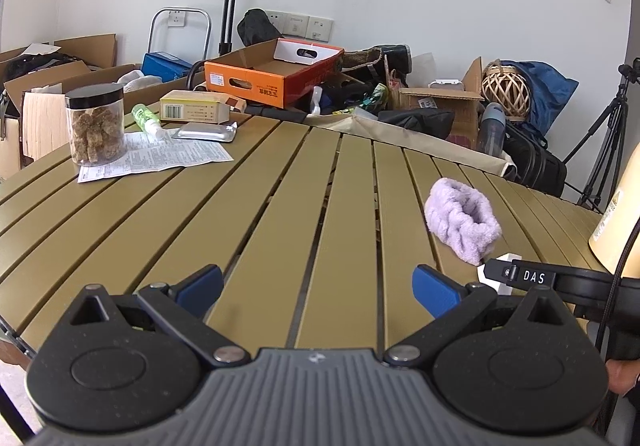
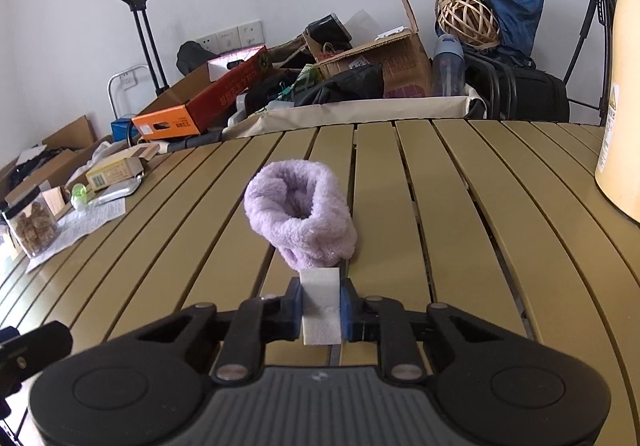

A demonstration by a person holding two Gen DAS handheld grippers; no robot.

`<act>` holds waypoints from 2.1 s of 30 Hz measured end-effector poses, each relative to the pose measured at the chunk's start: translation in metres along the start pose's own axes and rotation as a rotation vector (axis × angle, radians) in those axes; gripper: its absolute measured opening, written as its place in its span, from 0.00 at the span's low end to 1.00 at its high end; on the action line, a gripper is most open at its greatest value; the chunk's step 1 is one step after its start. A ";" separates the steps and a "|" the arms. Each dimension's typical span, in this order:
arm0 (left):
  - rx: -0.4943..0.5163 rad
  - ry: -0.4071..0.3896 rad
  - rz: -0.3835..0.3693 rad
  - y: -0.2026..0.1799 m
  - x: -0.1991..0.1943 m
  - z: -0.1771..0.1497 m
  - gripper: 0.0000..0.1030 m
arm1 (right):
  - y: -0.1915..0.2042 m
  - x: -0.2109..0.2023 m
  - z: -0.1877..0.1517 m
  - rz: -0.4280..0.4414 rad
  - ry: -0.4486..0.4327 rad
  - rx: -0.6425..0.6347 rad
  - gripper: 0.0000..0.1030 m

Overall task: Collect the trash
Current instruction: 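Grasp the lavender fuzzy scrunchie with the left tool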

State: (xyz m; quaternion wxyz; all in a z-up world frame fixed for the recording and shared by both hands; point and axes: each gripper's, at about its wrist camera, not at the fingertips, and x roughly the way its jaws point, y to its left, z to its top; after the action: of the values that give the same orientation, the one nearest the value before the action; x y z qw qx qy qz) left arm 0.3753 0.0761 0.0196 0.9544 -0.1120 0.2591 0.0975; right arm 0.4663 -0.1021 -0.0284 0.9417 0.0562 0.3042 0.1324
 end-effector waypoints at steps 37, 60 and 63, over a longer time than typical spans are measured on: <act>0.100 0.071 0.004 -0.166 0.087 0.053 1.00 | -0.210 -0.097 -0.009 -0.213 -0.263 0.371 0.17; -0.007 0.193 0.086 -0.165 0.159 0.039 0.62 | -0.243 -0.103 -0.021 -0.254 -0.281 0.414 0.17; -0.007 0.184 0.087 -0.165 0.155 0.037 0.55 | -0.240 -0.103 -0.020 -0.243 -0.282 0.408 0.17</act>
State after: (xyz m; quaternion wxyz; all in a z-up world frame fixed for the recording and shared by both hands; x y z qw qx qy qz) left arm 0.5646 -0.0524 -0.0021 0.9209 -0.1123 0.3502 0.1290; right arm 0.4256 -0.3610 -0.0316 0.9529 0.2258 0.1950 -0.0546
